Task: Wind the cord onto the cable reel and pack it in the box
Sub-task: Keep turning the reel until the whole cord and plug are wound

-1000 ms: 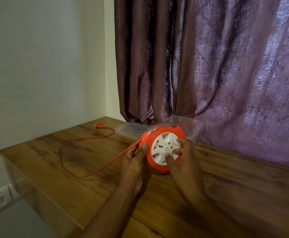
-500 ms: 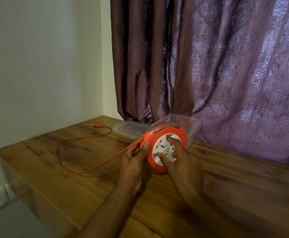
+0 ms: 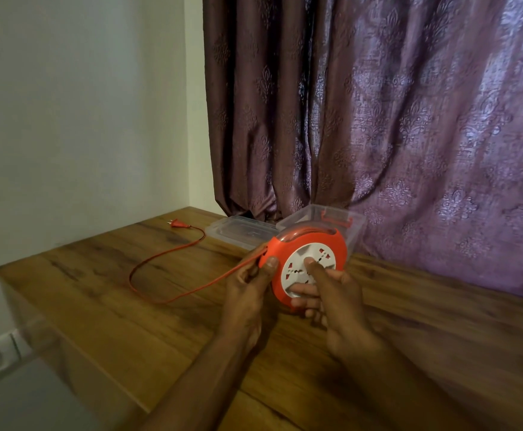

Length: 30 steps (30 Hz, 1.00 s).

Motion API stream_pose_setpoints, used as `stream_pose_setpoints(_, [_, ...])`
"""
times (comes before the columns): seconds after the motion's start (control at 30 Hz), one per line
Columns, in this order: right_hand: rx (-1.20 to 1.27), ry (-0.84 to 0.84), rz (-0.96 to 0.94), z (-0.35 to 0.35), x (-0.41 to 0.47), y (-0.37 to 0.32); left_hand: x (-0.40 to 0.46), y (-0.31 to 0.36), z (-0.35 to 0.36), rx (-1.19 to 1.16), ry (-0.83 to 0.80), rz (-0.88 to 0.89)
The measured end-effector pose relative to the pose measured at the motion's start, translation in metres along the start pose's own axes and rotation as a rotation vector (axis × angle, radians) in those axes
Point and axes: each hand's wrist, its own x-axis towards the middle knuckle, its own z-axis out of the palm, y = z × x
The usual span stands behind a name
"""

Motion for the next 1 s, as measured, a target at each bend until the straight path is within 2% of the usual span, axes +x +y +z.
stream_pose_setpoints(0.23, [0.146,-0.054,0.062,0.003,-0.005,0.000,0.000,-0.001,-0.002,-0.032,0.000,-0.025])
stream_pose_setpoints(0.33, [0.097,-0.089,0.066,0.001,-0.003,-0.001,0.000,0.001,-0.002,-0.020,-0.004,-0.015])
stream_pose_setpoints(0.47, [-0.064,-0.053,-0.024,-0.001,0.001,0.001,0.002,0.004,-0.005,-0.060,0.036,-0.001])
stream_pose_setpoints(0.57, [-0.385,0.089,-0.350,-0.002,0.002,0.008,0.004,0.006,-0.005,-0.089,0.057,-0.003])
stream_pose_setpoints(0.67, [-0.794,0.071,-0.649,-0.005,0.000,0.011,0.003,0.008,-0.005,-0.105,0.083,-0.011])
stream_pose_setpoints(0.8, [-1.043,0.022,-0.709,-0.009,0.002,0.018,0.001,0.007,-0.002,-0.091,0.080,-0.026])
stream_pose_setpoints(1.0, [-1.112,0.156,-0.739,-0.012,0.012,0.021,0.001,0.004,-0.001,-0.090,0.011,-0.037])
